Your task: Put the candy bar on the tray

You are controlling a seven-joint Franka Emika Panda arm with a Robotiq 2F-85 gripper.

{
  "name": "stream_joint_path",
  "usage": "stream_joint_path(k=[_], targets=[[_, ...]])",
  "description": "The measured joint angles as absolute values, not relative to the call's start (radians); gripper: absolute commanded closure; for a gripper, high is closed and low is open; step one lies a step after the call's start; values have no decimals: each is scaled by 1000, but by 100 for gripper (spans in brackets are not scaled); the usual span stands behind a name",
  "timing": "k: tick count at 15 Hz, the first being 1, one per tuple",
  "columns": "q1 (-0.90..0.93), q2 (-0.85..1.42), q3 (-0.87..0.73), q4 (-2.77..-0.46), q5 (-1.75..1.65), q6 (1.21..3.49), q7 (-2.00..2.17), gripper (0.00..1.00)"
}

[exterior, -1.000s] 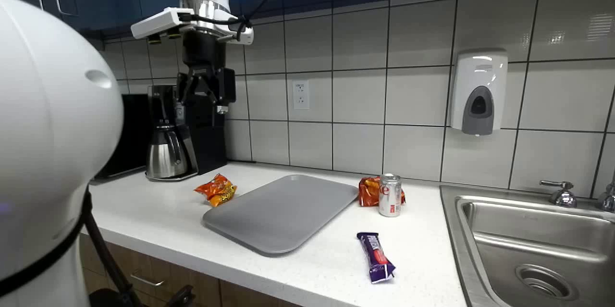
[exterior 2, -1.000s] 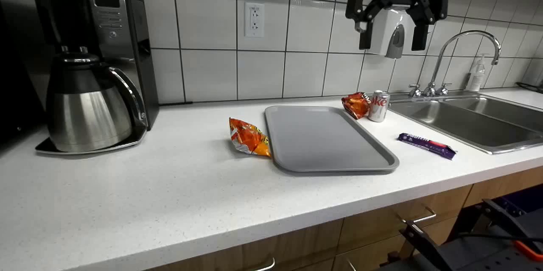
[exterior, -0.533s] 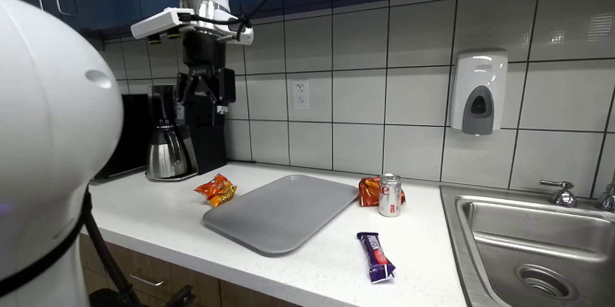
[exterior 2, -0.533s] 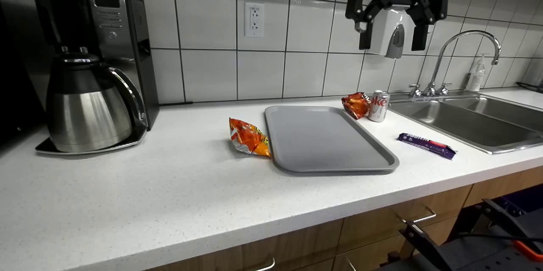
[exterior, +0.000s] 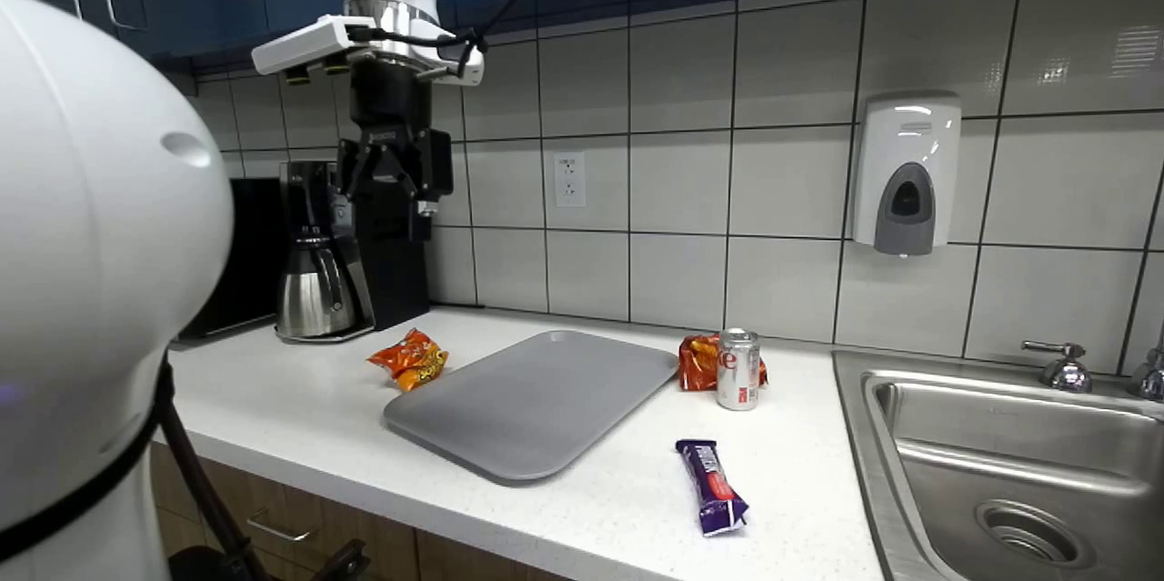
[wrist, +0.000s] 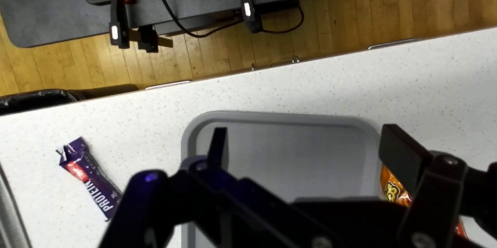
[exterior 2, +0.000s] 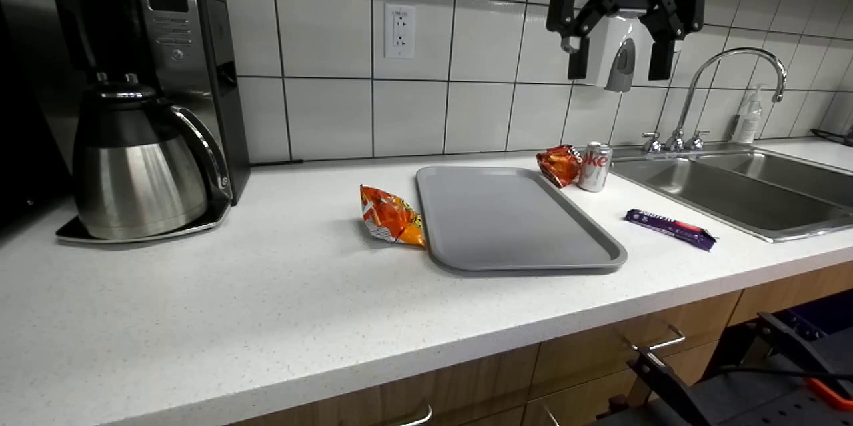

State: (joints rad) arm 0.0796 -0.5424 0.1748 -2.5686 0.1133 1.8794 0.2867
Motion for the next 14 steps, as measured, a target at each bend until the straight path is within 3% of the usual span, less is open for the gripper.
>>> stream_joint_path(k=[14], targets=[[43,-477,-4,-2583,-65,1906,-8,0]])
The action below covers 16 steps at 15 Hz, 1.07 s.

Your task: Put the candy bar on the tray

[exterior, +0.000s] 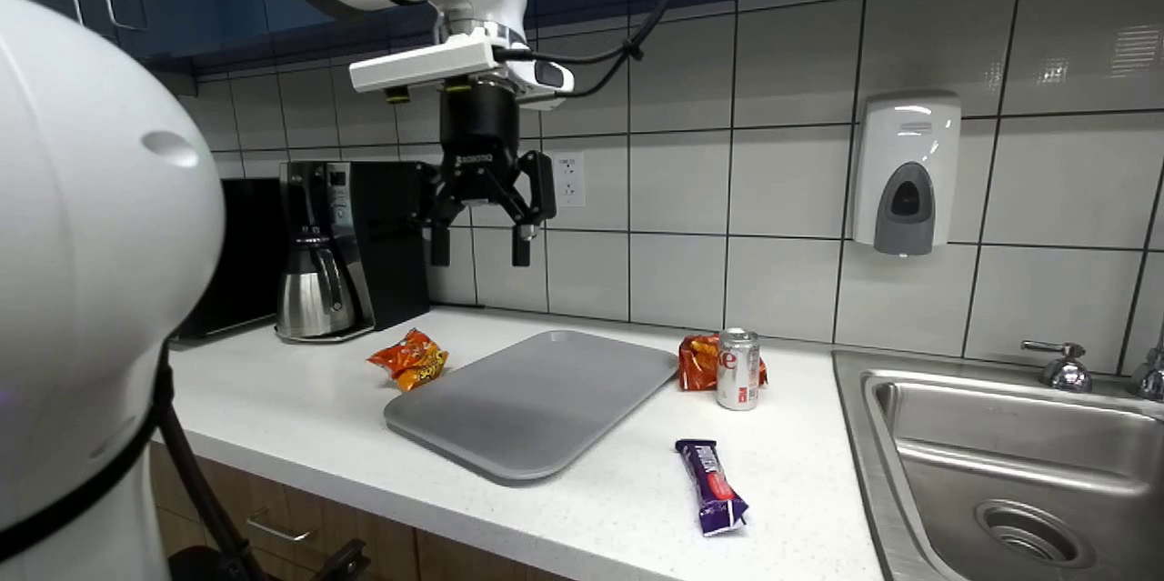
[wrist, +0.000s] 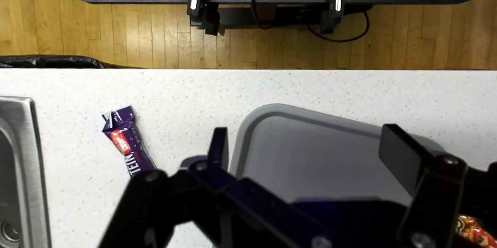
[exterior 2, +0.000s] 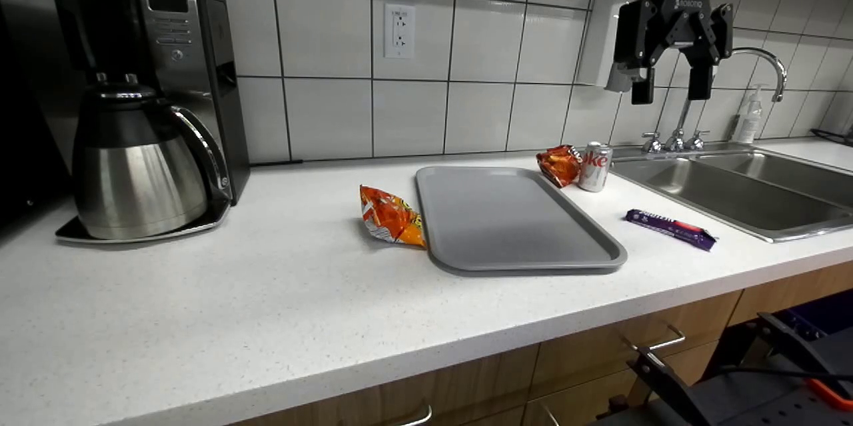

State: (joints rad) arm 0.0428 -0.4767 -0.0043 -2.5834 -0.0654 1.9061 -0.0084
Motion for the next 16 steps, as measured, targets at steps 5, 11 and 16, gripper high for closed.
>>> stream_joint_path(k=[5,11,16], targets=[[18,-410,-57,-2584,-74,1992,-75,0],[1,-319,-110,-2581,-74,2105,-168,0],[-14,-237,-136,-2569,-74,2208,-229,0]])
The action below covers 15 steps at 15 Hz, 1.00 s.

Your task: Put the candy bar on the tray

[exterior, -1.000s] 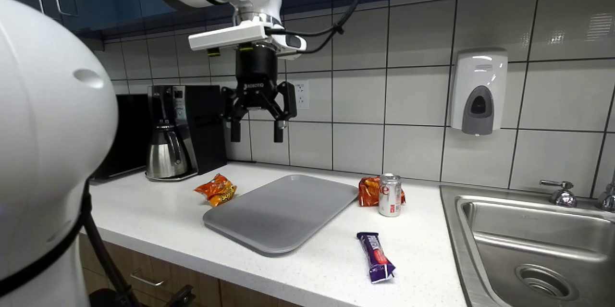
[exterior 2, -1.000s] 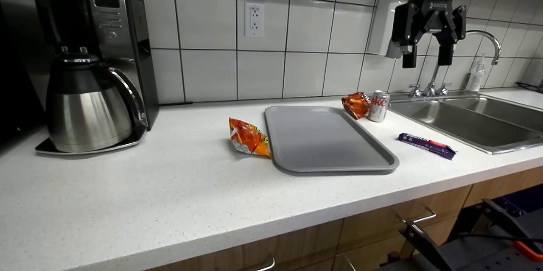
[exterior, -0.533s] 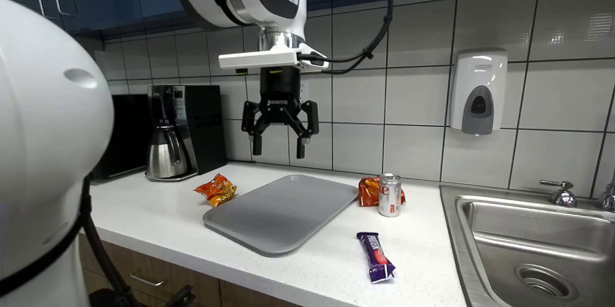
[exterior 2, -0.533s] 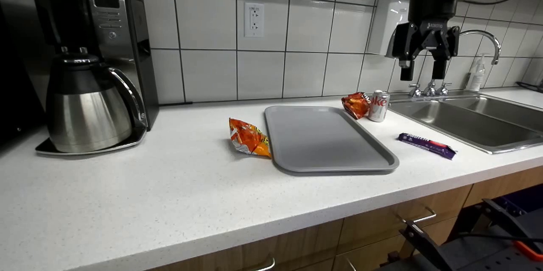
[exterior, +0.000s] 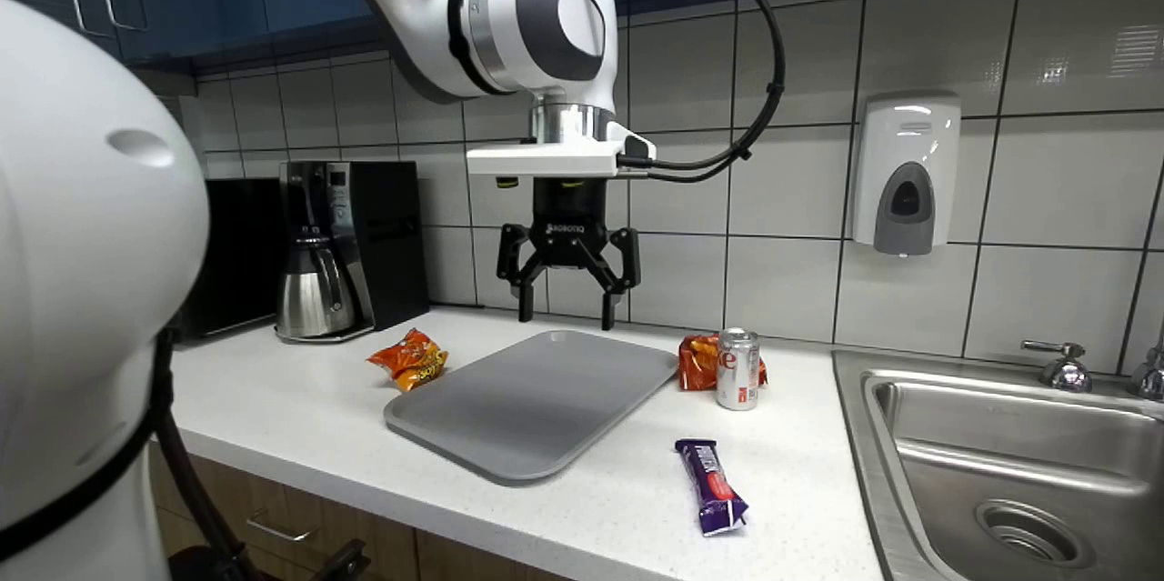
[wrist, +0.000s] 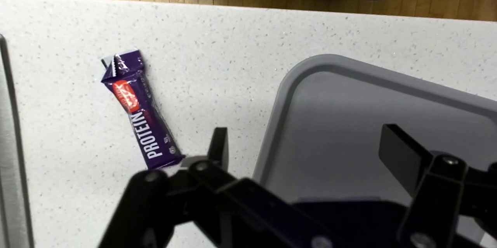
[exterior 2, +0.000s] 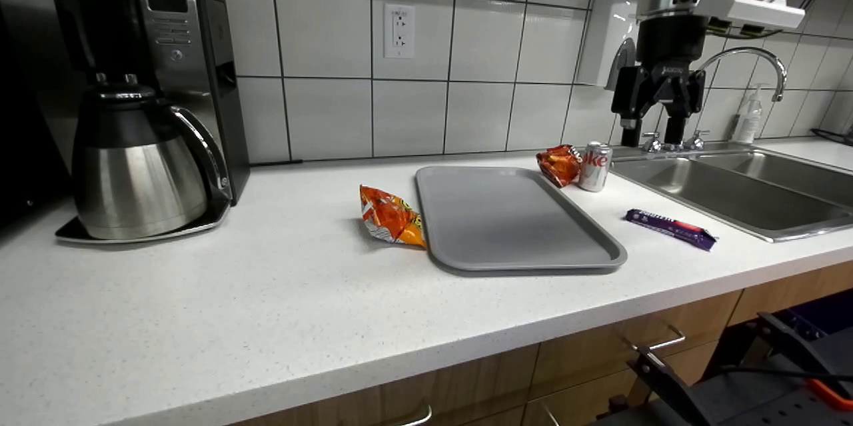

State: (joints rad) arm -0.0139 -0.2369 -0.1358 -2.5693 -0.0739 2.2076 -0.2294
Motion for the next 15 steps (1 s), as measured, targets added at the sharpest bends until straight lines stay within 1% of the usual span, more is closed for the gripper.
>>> stream_joint_path(k=[8,15], targets=[[-60,-79,-164,-2512,-74,2349,-302,0],[-107,21,-181,-2457,-91,2400,-356,0]])
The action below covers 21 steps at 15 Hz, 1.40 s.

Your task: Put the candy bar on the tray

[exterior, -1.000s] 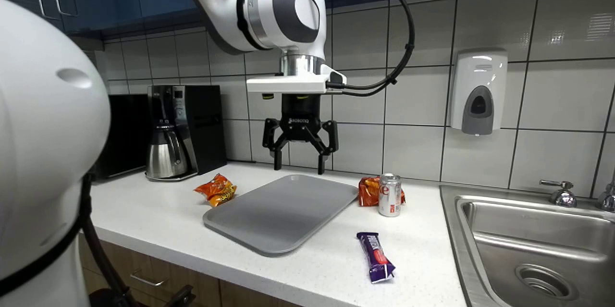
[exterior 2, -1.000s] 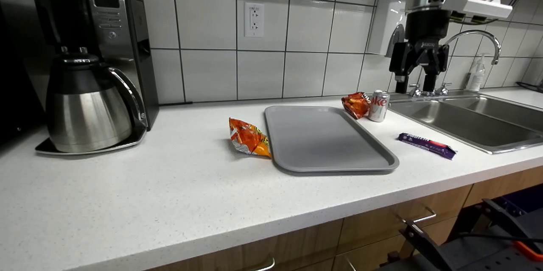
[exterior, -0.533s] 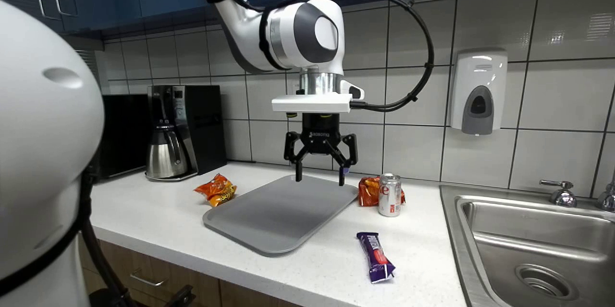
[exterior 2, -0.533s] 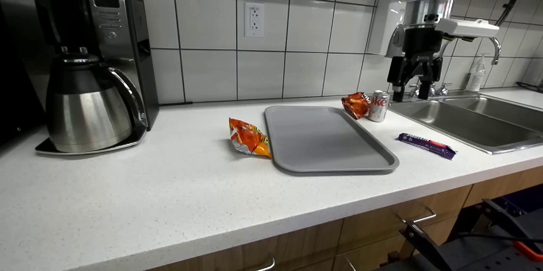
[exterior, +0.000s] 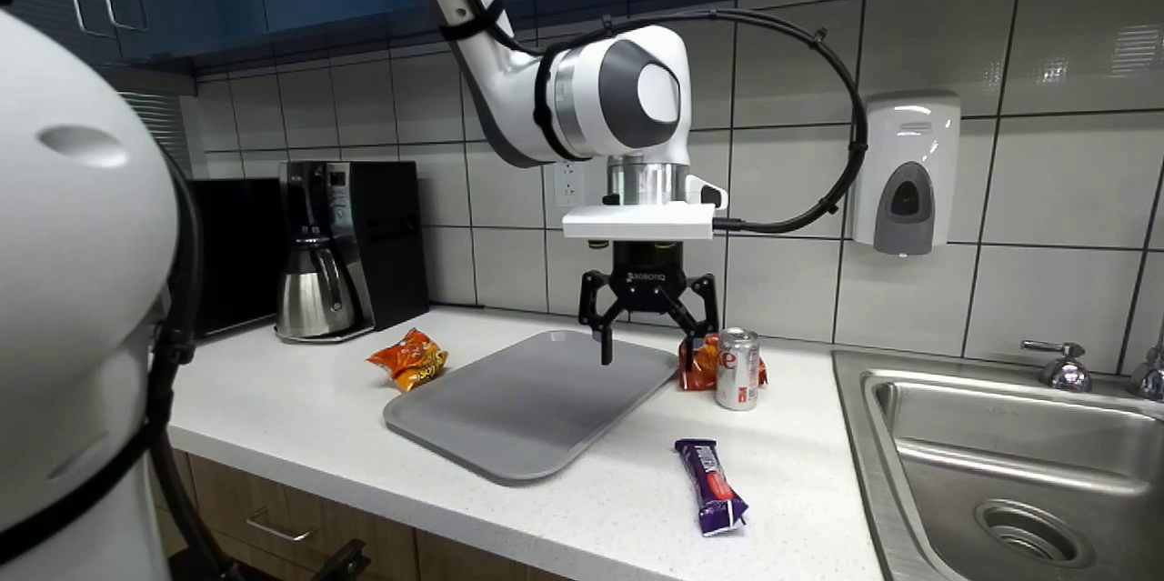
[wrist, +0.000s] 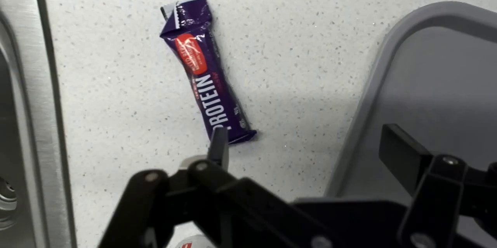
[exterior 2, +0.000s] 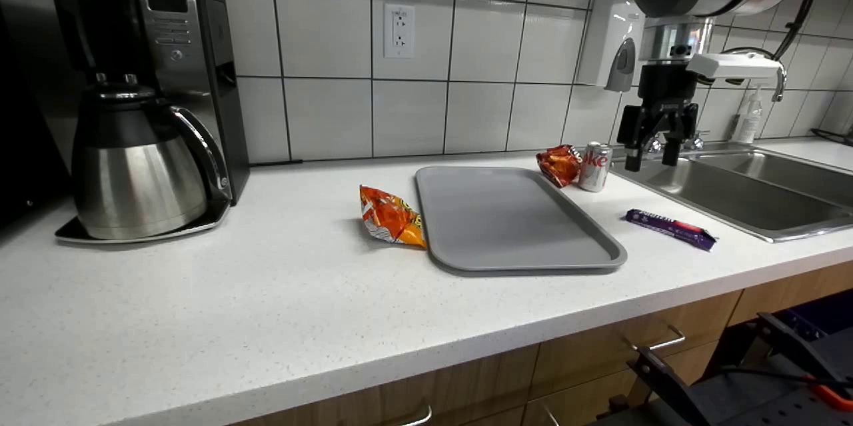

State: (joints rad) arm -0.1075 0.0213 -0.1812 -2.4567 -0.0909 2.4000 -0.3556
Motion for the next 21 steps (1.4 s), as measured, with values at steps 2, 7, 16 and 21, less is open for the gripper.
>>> stream_joint_path(k=[2,7,16,21], targets=[[-123,39,-185,-2445,-111,2407,-370,0],[-155,78,-200,-2427,-163,2432,-384,0],[-169,110,-208,-2406,-167,2431,-384,0],[-169,111,-208,-2416,-167,2443,-383,0]])
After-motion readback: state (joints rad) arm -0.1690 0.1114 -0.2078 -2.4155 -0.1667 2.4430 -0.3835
